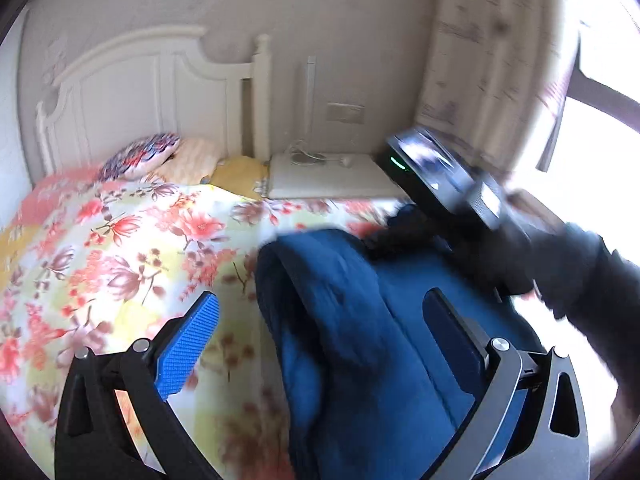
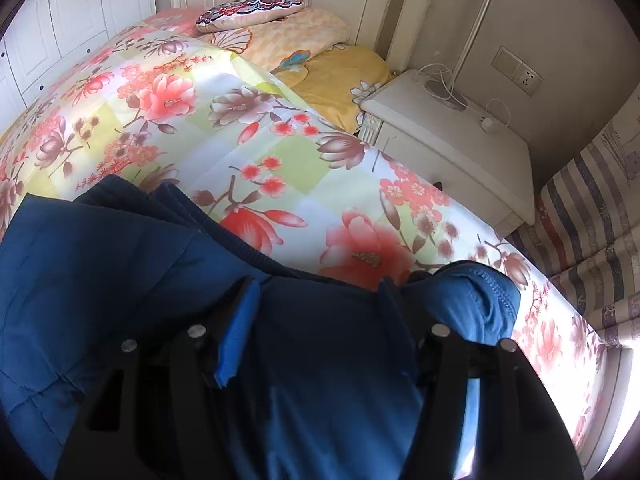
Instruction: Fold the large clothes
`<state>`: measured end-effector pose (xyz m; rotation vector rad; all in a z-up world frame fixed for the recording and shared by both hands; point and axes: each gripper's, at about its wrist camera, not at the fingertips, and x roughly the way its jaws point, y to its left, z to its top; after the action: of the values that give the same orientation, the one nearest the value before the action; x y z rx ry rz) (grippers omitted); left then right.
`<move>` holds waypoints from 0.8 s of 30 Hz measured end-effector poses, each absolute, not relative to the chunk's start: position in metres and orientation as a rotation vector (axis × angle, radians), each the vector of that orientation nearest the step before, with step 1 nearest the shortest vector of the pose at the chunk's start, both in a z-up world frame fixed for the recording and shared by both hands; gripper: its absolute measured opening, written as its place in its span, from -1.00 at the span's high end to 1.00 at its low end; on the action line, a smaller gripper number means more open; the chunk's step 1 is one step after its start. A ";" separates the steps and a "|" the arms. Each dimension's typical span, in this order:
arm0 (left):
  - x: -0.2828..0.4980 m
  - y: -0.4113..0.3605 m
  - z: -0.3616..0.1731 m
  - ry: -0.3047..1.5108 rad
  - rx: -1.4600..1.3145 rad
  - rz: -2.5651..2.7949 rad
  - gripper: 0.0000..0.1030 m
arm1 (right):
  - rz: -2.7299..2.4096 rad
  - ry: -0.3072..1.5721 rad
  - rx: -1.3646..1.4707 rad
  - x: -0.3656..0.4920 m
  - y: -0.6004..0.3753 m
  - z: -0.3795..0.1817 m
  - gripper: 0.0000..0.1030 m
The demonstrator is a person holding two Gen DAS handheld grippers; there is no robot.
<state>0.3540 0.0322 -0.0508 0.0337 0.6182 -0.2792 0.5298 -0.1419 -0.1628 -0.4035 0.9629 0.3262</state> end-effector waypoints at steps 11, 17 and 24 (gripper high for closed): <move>0.342 0.042 -0.136 0.716 -0.111 -0.293 -0.91 | 0.301 0.876 -0.450 0.499 -0.130 -0.129 -0.18; 0.338 0.046 -0.138 0.705 -0.165 -0.304 -0.91 | 0.493 0.758 -0.409 0.444 -0.097 -0.083 -0.24; 0.329 0.045 -0.134 0.681 -0.129 -0.213 -0.91 | 0.395 0.864 -0.635 0.458 -0.038 -0.154 -0.27</move>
<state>0.3292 0.0451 -0.1337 -0.1286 0.6806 -0.2135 0.4580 -0.0376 -0.1544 -0.6347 0.8641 0.3949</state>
